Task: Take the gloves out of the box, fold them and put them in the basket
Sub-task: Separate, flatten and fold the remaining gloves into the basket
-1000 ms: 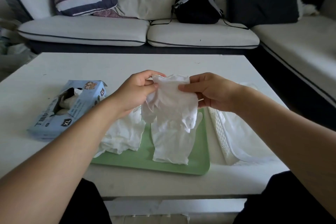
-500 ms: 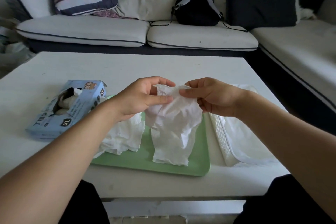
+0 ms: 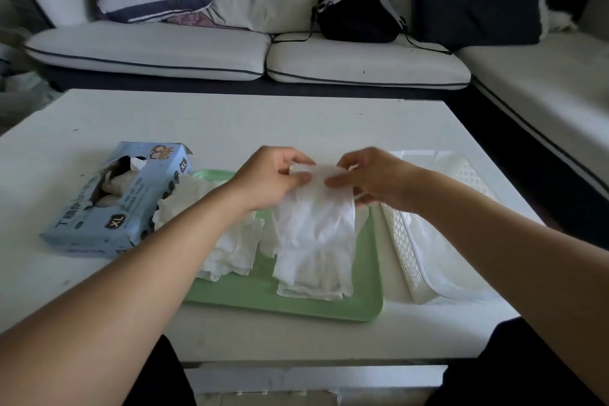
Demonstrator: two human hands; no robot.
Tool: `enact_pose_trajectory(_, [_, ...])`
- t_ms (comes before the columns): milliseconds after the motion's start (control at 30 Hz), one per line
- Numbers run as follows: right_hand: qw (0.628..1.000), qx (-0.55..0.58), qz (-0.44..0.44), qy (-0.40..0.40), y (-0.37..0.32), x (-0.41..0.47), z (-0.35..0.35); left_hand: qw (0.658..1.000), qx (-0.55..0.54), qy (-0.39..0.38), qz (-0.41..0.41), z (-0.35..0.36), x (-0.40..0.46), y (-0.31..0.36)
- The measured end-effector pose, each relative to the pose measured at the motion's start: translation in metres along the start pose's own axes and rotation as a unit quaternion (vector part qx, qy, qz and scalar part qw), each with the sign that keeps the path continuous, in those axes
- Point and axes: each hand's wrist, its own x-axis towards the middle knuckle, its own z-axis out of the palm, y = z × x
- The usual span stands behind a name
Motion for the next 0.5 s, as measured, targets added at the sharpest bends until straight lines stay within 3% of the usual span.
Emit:
enact_pose_trajectory(100, [0.965, -0.032, -0.189, 0.179, -0.012, 0.002, -0.007, 0.981, -0.017, 0.133, 0.137, -0.001, 0.005, 0.007])
enact_pose_trajectory(167, [0.93, -0.084, -0.287, 0.212, -0.022, -0.008, -0.012, 0.962, -0.002, 0.18, 0.203, -0.006, 0.004, 0.016])
enact_pose_trajectory(233, [0.911, -0.158, -0.323, 0.202, -0.024, -0.017, -0.01, 0.957, 0.018, 0.177, 0.231, -0.01, 0.001, 0.017])
enact_pose_trajectory(333, [0.92, -0.286, -0.244, 0.107, -0.007, -0.017, 0.0, 0.973, 0.088, 0.091, 0.193, -0.011, -0.005, 0.003])
enact_pose_trajectory(400, [0.917, -0.354, -0.185, 0.01, 0.01, -0.015, 0.007, 0.977, 0.163, -0.013, 0.134, -0.009, -0.009, -0.009])
enact_pose_trajectory(500, [0.882, -0.426, -0.162, -0.119, 0.028, -0.017, 0.02, 0.952, 0.238, -0.184, 0.053, 0.001, -0.017, -0.024])
